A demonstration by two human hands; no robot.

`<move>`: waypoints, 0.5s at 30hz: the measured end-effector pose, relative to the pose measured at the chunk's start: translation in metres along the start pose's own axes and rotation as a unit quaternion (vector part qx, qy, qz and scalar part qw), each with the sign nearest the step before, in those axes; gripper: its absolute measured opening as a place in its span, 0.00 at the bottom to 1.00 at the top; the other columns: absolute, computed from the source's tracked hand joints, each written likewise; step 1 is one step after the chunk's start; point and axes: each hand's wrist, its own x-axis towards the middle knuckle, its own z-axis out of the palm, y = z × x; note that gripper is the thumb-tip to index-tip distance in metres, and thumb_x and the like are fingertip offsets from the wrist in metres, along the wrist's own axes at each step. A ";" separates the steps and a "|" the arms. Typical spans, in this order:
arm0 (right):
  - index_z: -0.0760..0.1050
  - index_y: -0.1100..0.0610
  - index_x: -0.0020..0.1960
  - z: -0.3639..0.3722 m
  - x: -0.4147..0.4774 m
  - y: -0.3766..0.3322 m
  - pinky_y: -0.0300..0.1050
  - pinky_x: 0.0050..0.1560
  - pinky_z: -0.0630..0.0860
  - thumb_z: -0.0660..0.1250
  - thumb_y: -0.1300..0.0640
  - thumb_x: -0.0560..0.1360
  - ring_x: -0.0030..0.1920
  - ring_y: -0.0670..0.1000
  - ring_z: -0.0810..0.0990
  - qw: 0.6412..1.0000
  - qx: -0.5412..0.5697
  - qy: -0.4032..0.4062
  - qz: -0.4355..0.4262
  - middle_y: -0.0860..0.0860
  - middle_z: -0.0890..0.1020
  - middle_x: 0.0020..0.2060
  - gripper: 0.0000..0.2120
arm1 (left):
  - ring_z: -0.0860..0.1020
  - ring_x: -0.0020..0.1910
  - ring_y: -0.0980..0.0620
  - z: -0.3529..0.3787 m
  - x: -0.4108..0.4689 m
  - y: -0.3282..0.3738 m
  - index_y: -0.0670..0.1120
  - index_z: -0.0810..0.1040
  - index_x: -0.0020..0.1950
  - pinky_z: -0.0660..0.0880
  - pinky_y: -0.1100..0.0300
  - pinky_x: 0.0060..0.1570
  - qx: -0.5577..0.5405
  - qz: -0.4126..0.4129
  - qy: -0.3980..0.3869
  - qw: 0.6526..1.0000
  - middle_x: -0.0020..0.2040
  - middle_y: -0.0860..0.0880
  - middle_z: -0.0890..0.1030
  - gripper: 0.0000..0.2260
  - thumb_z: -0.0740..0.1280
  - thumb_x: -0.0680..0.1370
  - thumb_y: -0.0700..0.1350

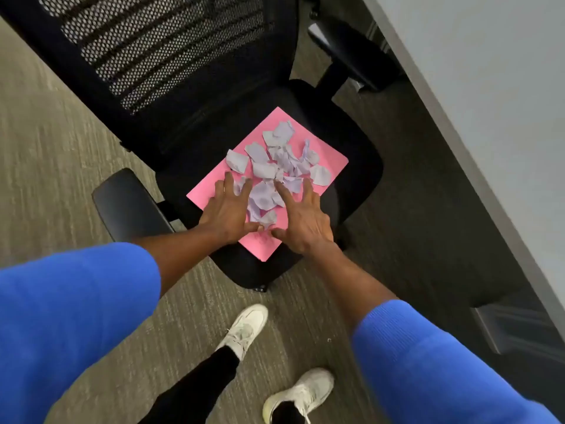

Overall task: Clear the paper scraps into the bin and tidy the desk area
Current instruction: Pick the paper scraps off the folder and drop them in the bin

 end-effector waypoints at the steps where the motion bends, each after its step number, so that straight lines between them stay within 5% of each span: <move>1: 0.45 0.36 0.83 0.002 0.008 -0.002 0.65 0.59 0.82 0.76 0.35 0.72 0.82 0.65 0.54 1.000 -0.013 -0.005 -0.017 0.60 0.44 0.84 0.51 | 0.55 0.81 0.34 0.003 0.003 0.000 0.52 0.50 0.85 0.74 0.39 0.69 0.001 0.007 0.006 1.000 0.83 0.35 0.49 0.50 0.73 0.72 0.68; 6: 0.54 0.36 0.81 0.023 0.047 -0.009 0.62 0.58 0.82 0.74 0.36 0.74 0.83 0.67 0.50 0.997 -0.053 -0.013 -0.061 0.59 0.45 0.84 0.43 | 0.62 0.76 0.38 0.018 0.010 -0.003 0.54 0.63 0.81 0.75 0.42 0.66 -0.018 0.010 0.047 0.999 0.81 0.39 0.58 0.35 0.72 0.77 0.59; 10: 0.65 0.37 0.76 0.033 0.060 -0.007 0.58 0.48 0.85 0.76 0.45 0.75 0.77 0.67 0.60 0.994 -0.079 0.005 -0.076 0.59 0.57 0.80 0.33 | 0.63 0.74 0.40 0.019 0.010 -0.002 0.51 0.70 0.77 0.73 0.46 0.68 -0.084 0.011 0.058 0.995 0.77 0.40 0.62 0.28 0.73 0.79 0.53; 15: 0.77 0.52 0.67 0.029 0.060 0.001 0.59 0.45 0.84 0.72 0.55 0.79 0.66 0.63 0.69 0.991 -0.079 0.035 -0.107 0.58 0.70 0.69 0.17 | 0.70 0.67 0.40 0.023 0.012 -0.004 0.44 0.77 0.71 0.76 0.46 0.65 -0.072 0.029 0.077 0.994 0.72 0.40 0.70 0.18 0.70 0.81 0.40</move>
